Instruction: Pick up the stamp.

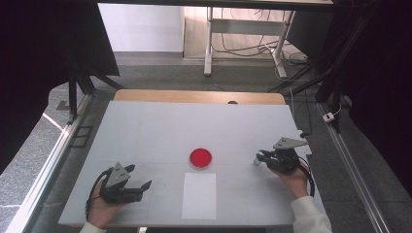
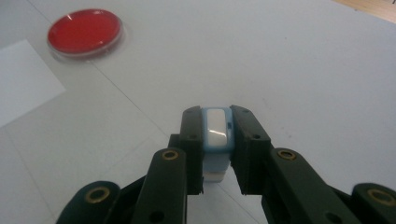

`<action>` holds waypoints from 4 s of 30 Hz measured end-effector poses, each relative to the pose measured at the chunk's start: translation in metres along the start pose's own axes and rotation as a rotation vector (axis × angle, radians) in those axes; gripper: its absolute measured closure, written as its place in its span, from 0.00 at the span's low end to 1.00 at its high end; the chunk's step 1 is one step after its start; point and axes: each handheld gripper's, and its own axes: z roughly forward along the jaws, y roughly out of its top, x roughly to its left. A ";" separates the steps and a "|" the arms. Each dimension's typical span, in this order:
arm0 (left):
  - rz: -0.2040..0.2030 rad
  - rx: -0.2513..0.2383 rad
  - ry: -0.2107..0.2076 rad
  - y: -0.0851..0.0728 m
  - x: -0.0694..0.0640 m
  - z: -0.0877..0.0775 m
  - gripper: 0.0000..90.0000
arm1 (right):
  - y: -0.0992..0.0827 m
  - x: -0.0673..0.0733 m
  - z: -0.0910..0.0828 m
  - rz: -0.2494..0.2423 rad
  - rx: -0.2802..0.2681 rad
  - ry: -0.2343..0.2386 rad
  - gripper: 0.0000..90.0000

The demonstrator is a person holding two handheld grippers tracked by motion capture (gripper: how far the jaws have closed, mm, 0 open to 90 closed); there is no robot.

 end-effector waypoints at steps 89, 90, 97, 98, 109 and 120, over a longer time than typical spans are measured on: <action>0.009 -0.005 -0.002 0.004 -0.001 0.006 0.20 | 0.043 0.088 0.020 0.004 -0.240 0.269 0.83; 0.009 -0.006 -0.002 0.004 -0.001 0.006 0.20 | 0.043 0.090 0.021 0.003 -0.242 0.274 0.83; 0.012 -0.003 -0.006 0.004 -0.001 0.008 0.20 | 0.046 0.103 0.027 -0.020 -0.231 0.296 0.83; 0.012 -0.005 -0.006 0.004 -0.001 0.008 0.20 | 0.046 0.106 0.028 -0.024 -0.230 0.300 0.83; 0.022 -0.005 -0.003 0.006 -0.005 0.008 0.20 | 0.048 0.128 0.037 -0.062 -0.222 0.343 0.83; 0.028 -0.003 0.000 0.006 -0.006 0.009 0.20 | 0.048 0.133 0.037 -0.072 -0.232 0.357 0.83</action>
